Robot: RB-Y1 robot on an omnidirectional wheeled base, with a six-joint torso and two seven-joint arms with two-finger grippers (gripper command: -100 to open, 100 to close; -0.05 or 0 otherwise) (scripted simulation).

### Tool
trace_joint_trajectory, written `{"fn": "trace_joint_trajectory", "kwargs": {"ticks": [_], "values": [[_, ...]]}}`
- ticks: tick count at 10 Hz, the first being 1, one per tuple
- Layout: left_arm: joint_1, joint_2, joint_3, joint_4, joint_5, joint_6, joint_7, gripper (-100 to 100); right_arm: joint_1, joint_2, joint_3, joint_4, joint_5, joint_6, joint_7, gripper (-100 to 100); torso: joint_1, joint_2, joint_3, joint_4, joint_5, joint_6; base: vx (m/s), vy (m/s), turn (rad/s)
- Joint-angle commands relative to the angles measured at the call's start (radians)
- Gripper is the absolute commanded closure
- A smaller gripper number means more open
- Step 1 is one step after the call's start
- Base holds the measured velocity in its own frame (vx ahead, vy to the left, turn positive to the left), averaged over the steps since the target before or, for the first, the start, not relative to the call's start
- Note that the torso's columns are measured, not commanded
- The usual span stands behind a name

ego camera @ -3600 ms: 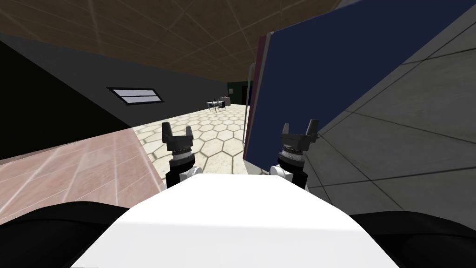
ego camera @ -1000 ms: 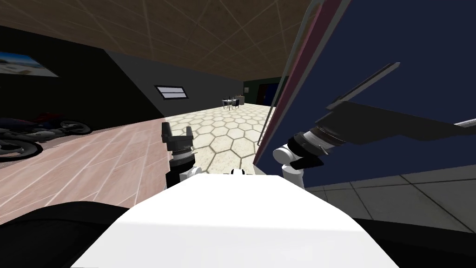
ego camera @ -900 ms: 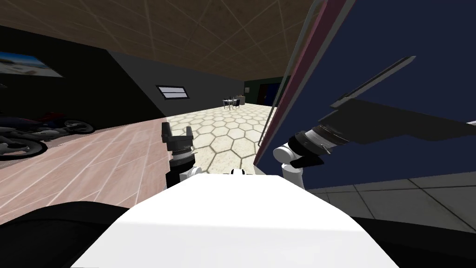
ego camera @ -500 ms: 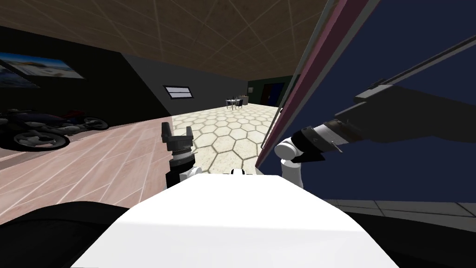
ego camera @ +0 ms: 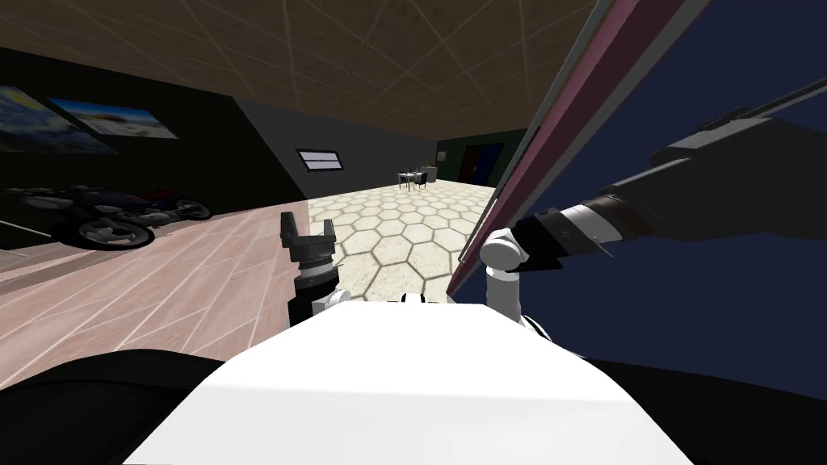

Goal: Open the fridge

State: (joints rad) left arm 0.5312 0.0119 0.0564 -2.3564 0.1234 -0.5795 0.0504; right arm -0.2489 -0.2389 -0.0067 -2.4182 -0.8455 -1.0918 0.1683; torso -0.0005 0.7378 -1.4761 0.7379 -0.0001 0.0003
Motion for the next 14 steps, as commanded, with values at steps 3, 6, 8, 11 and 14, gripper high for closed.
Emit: {"fn": "trace_joint_trajectory", "kwargs": {"ticks": [3, 6, 8, 11, 14], "values": [[0.0, 0.0, 0.0, 0.0, 0.0, 0.0, 0.0, 0, -0.126, -0.005, -0.008, -0.002, -0.143, -0.062, 0.044, -100, 0.0, 0.0, 0.0, 0.0, 0.0, -0.001, 0.062, -0.011, 0.109], [0.0, 0.0, 0.0, 0.0, 0.0, 0.0, 0.0, 0, -0.217, -0.008, -0.015, 0.002, -0.239, -0.117, 0.078, -100, 0.001, 0.001, 0.0, 0.0, 0.0, 0.0, 0.066, -0.013, 0.117], [0.0, 0.0, 0.0, 0.0, 0.0, 0.0, 0.0, 0, -0.273, -0.009, -0.018, 0.003, -0.297, -0.143, 0.094, -100, 0.0, 0.001, 0.001, 0.0, 0.0, 0.0, 0.051, -0.029, 0.108], [0.0, 0.0, 0.0, 0.0, 0.0, 0.0, 0.0, 0, -0.335, -0.009, -0.022, 0.005, -0.382, -0.168, 0.108, -100, 0.001, 0.0, 0.0, 0.0, 0.0, -0.001, 0.046, -0.03, 0.077], [0.0, 0.0, 0.0, 0.0, 0.0, 0.0, 0.0, 0, -0.422, -0.007, -0.03, 0.006, -0.471, -0.213, 0.134, -100, 0.0, 0.001, 0.0, 0.0, 0.0, 0.0, 0.037, -0.039, 0.093]]}}
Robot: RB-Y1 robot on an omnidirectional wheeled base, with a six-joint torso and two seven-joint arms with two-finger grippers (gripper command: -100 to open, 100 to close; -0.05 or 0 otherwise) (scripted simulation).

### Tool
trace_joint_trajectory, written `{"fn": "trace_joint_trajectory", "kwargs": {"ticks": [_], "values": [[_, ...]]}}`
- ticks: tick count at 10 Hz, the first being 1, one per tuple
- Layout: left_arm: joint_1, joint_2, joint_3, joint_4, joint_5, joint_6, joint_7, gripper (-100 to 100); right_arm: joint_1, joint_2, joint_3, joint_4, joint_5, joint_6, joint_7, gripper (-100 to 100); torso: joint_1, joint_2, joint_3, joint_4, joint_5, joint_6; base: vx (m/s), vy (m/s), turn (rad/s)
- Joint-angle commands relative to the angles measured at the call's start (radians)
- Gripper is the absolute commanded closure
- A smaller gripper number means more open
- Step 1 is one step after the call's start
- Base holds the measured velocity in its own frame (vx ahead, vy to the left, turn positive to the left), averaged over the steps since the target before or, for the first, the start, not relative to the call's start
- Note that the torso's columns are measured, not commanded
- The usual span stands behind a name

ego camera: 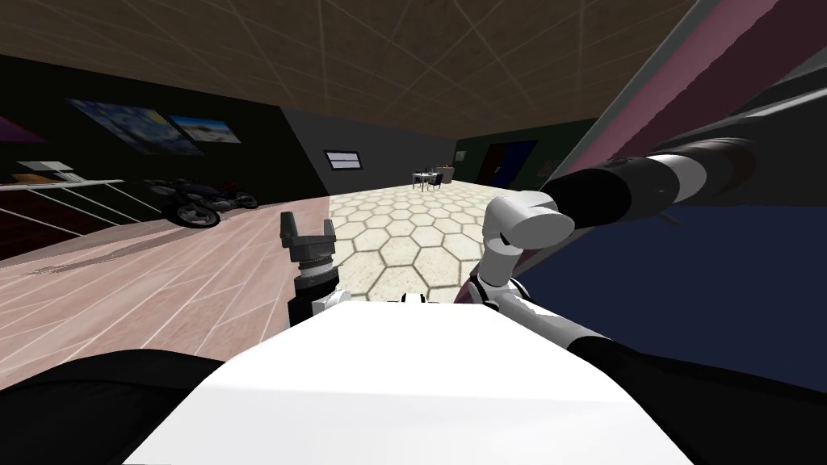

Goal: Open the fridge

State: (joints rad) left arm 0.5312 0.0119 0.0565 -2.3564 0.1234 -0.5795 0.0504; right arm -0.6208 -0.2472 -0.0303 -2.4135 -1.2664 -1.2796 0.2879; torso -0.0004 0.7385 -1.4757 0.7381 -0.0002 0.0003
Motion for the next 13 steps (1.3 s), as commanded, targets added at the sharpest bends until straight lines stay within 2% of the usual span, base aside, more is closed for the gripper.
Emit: {"fn": "trace_joint_trajectory", "kwargs": {"ticks": [1, 2, 3, 4, 5, 6, 7, 8, 9, 11, 12, 13], "values": [[0.0, 0.0, 0.0, 0.0, 0.0, 0.0, 0.0, 0, -0.056, 0.001, -0.006, 0.001, -0.073, -0.025, 0.015, -100, 0.0, -0.001, 0.0, 0.0, 0.0, 0.0, 0.035, -0.037, 0.066], [0.0, 0.0, 0.0, 0.0, 0.0, 0.0, 0.0, 0, -0.099, 0.004, -0.01, 0.001, -0.11, -0.046, 0.026, -100, 0.0, 0.0, 0.0, 0.0, 0.0, 0.0, 0.029, -0.036, 0.097], [0.0, 0.0, 0.0, 0.0, 0.0, 0.0, 0.0, 0, -0.099, 0.004, -0.01, 0.001, -0.126, -0.046, 0.026, -100, 0.001, 0.0, 0.0, 0.0, 0.0, 0.0, 0.022, -0.036, 0.06], [0.0, 0.0, 0.0, 0.0, 0.0, 0.0, 0.0, 0, -0.14, 0.008, -0.014, 0.0, -0.16, -0.066, 0.037, -100, 0.001, 0.0, 0.0, 0.0, 0.0, 0.0, 0.03, -0.048, 0.084], [0.0, 0.0, 0.0, 0.0, 0.0, 0.0, 0.0, 0, -0.14, 0.008, -0.014, 0.0, -0.176, -0.066, 0.037, -100, 0.0, -0.001, 0.0, 0.0, 0.0, 0.0, 0.021, -0.044, 0.05], [0.0, 0.0, 0.0, 0.0, 0.0, 0.0, 0.0, 0, -0.179, 0.014, -0.017, -0.002, -0.214, -0.085, 0.046, -100, 0.0, 0.0, 0.0, 0.0, 0.0, 0.0, 0.022, -0.05, 0.081], [0.0, 0.0, 0.0, 0.0, 0.0, 0.0, 0.0, 0, -0.179, 0.014, -0.017, -0.002, -0.224, -0.085, 0.046, -100, 0.0, 0.0, 0.0, 0.0, 0.0, 0.0, 0.02, -0.044, 0.05], [0.0, 0.0, 0.0, 0.0, 0.0, 0.0, 0.0, 0, -0.214, 0.022, -0.021, -0.005, -0.261, -0.104, 0.055, -100, 0.001, 0.0, 0.0, 0.0, 0.0, 0.0, 0.017, -0.045, 0.072], [0.0, 0.0, 0.0, 0.0, 0.0, 0.0, 0.0, 0, -0.214, 0.022, -0.021, -0.005, -0.27, -0.104, 0.055, -100, 0.0, 0.0, 0.0, 0.0, 0.0, 0.0, 0.009, -0.027, 0.041], [0.0, 0.0, 0.0, 0.0, 0.0, 0.0, 0.0, 0, -0.277, 0.042, -0.028, -0.016, -0.337, -0.143, 0.068, -100, -0.005, -0.006, -0.007, -0.002, 0.0, -0.002, 0.001, -0.047, 0.066], [0.0, 0.0, 0.0, 0.0, 0.0, 0.0, 0.0, 0, -0.277, 0.042, -0.028, -0.016, -0.351, -0.143, 0.068, -100, -0.008, -0.01, -0.011, -0.003, 0.0, -0.004, -0.008, -0.041, 0.047], [0.0, 0.0, 0.0, 0.0, 0.0, 0.0, 0.0, 0, -0.304, 0.055, -0.031, -0.023, -0.386, -0.164, 0.074, -100, -0.011, -0.014, -0.015, -0.004, 0.001, -0.003, -0.008, -0.048, 0.047]]}}
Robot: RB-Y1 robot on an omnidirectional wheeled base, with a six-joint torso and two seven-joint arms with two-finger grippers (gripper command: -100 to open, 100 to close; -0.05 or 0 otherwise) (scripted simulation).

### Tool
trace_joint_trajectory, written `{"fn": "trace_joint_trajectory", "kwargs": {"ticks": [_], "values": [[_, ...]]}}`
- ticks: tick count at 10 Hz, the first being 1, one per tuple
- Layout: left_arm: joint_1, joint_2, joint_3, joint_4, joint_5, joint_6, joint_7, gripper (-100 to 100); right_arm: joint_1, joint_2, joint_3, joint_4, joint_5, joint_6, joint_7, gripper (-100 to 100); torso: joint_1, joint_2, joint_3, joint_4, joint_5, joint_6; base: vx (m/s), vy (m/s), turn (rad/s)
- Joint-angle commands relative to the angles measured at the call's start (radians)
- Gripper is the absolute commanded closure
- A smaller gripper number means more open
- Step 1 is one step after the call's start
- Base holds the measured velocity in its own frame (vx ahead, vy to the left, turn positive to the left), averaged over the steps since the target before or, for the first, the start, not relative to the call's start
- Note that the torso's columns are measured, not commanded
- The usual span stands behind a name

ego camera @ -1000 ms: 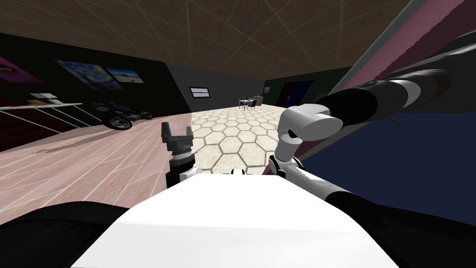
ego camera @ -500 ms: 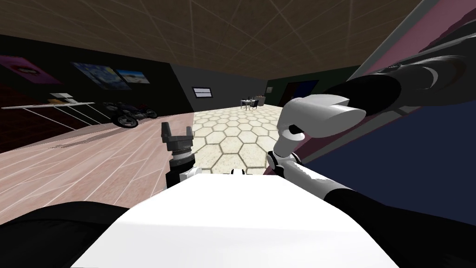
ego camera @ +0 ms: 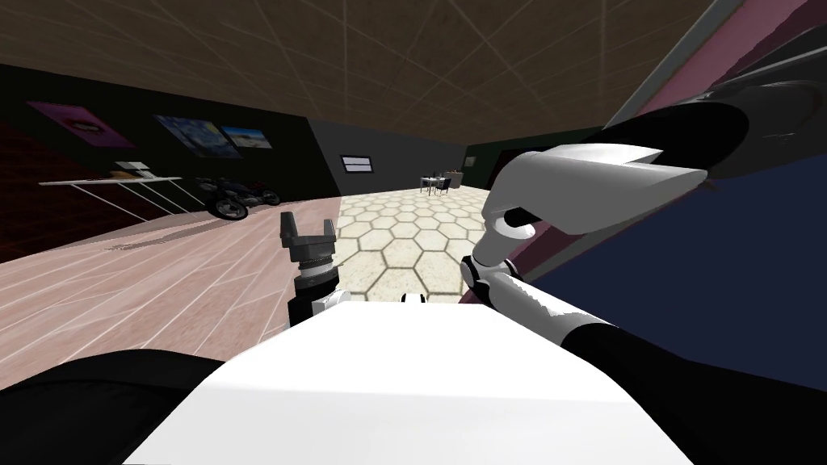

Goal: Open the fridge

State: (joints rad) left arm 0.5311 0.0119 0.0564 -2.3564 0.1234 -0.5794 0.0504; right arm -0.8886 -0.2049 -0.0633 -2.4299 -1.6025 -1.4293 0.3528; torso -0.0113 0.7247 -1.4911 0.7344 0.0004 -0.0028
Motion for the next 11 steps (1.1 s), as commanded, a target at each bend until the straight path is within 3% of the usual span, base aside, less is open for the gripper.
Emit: {"fn": "trace_joint_trajectory", "kwargs": {"ticks": [1, 4, 6, 7, 9, 10, 11], "values": [[0.0, 0.0, 0.0, 0.0, 0.0, 0.0, 0.0, 0, -0.061, 0.027, -0.001, -0.014, -0.076, -0.036, 0.013, -100, -0.002, -0.003, -0.003, -0.001, 0.0, -0.001, -0.004, -0.067, 0.068], [0.0, 0.0, 0.0, 0.0, 0.0, 0.0, 0.0, 0, -0.082, 0.044, -0.004, -0.024, -0.112, -0.06, 0.017, -100, -0.006, -0.014, -0.012, -0.005, -0.001, -0.004, -0.006, -0.037, 0.016], [0.0, 0.0, 0.0, 0.0, 0.0, 0.0, 0.0, 0, -0.117, 0.086, -0.009, -0.05, -0.16, -0.115, 0.023, -100, -0.007, -0.017, -0.013, -0.008, -0.003, -0.006, -0.011, -0.049, 0.023], [0.0, 0.0, 0.0, 0.0, 0.0, 0.0, 0.0, 0, -0.117, 0.086, -0.009, -0.05, -0.16, -0.115, 0.023, -100, -0.007, -0.02, -0.014, -0.011, -0.005, -0.007, 0.004, -0.044, 0.026], [0.0, 0.0, 0.0, 0.0, 0.0, 0.0, 0.0, 0, -0.141, 0.14, -0.013, -0.084, -0.194, -0.18, 0.026, -100, -0.006, -0.025, -0.015, -0.015, -0.008, -0.009, -0.005, -0.055, 0.033], [0.0, 0.0, 0.0, 0.0, 0.0, 0.0, 0.0, 0, -0.141, 0.14, -0.013, -0.084, -0.194, -0.181, 0.026, -100, -0.007, -0.028, -0.015, -0.018, -0.011, -0.01, -0.02, -0.05, 0.019], [0.0, 0.0, 0.0, 0.0, 0.0, 0.0, 0.0, 0, -0.15, 0.172, -0.014, -0.104, -0.207, -0.211, 0.027, -100, -0.007, -0.029, -0.014, -0.02, -0.014, -0.008, -0.011, -0.024, 0.012]]}}
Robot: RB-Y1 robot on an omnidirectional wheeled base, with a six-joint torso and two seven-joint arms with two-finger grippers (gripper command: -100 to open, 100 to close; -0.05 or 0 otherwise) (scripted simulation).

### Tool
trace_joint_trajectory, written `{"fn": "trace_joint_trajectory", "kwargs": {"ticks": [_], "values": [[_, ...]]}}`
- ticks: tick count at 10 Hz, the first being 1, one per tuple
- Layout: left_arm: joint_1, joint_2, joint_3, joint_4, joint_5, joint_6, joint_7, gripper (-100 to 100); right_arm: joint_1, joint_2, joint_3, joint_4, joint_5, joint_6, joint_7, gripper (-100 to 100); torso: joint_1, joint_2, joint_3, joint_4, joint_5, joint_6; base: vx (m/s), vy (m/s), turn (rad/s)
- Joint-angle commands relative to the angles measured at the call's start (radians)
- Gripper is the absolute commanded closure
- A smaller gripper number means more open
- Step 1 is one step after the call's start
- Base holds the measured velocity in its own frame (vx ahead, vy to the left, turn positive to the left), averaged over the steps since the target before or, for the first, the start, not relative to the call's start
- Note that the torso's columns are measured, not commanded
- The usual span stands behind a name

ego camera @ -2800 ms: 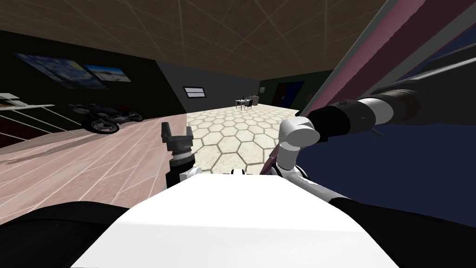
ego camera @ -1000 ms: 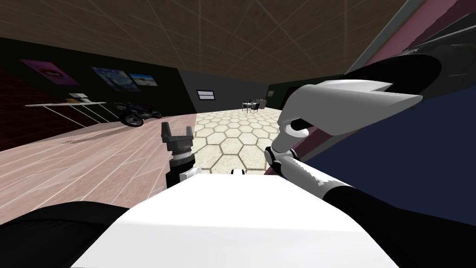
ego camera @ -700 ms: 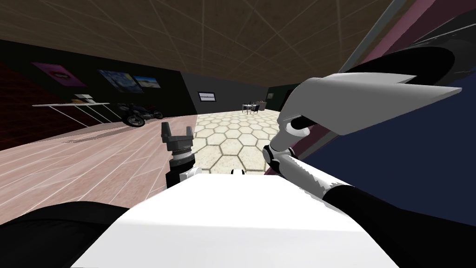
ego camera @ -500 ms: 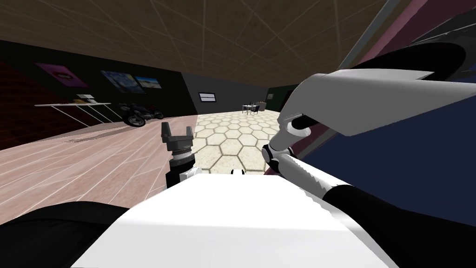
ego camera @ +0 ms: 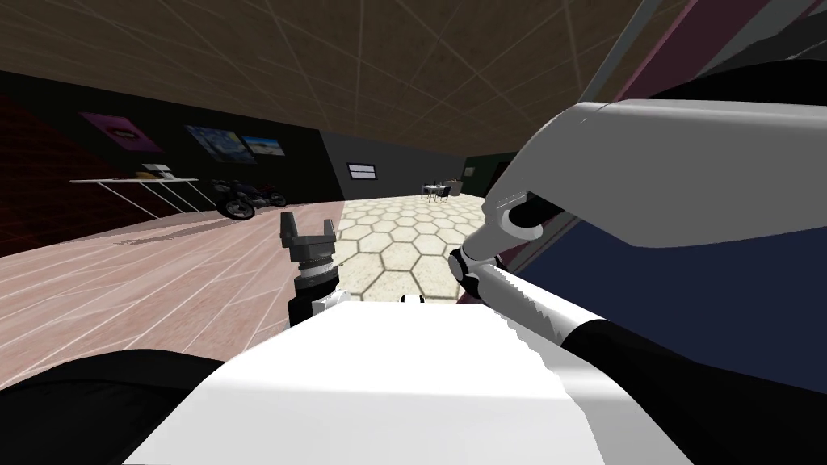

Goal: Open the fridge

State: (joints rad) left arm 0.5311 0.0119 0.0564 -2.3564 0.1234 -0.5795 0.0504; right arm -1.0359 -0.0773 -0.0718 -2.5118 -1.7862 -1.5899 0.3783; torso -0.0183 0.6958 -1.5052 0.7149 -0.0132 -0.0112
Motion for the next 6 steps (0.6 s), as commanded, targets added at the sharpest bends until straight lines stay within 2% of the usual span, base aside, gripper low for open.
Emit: {"fn": "trace_joint_trajectory", "kwargs": {"ticks": [1, 2, 3, 5, 6], "values": [[0.0, 0.0, 0.0, 0.0, 0.0, 0.0, 0.0, 0, -0.003, 0.044, -0.006, -0.022, -0.023, -0.057, 0.002, -100, 0.0, 0.001, 0.001, 0.001, 0.0, 0.001, 0.008, -0.013, 0.001], [0.0, 0.0, 0.0, 0.0, 0.0, 0.0, 0.0, 0, -0.009, 0.077, -0.007, -0.043, -0.033, -0.088, 0.002, -100, -0.001, 0.002, 0.002, 0.001, 0.0, 0.001, 0.012, -0.012, 0.04], [0.0, 0.0, 0.0, 0.0, 0.0, 0.0, 0.0, 0, -0.009, 0.077, -0.007, -0.043, -0.033, -0.095, 0.002, -100, 0.001, 0.007, 0.005, 0.005, 0.002, 0.004, 0.018, -0.01, 0.053], [0.0, 0.0, 0.0, 0.0, 0.0, 0.0, 0.0, 0, -0.015, 0.124, -0.008, -0.074, -0.042, -0.151, 0.003, -100, -0.003, 0.026, 0.02, 0.013, 0.0, 0.012, 0.028, -0.011, 0.021], [0.0, 0.0, 0.0, 0.0, 0.0, 0.0, 0.0, 0, -0.034, 0.107, -0.012, -0.072, -0.044, -0.133, 0.022, -100, -0.001, 0.036, 0.026, 0.018, 0.002, 0.014, 0.016, 0.006, 0.026]]}}
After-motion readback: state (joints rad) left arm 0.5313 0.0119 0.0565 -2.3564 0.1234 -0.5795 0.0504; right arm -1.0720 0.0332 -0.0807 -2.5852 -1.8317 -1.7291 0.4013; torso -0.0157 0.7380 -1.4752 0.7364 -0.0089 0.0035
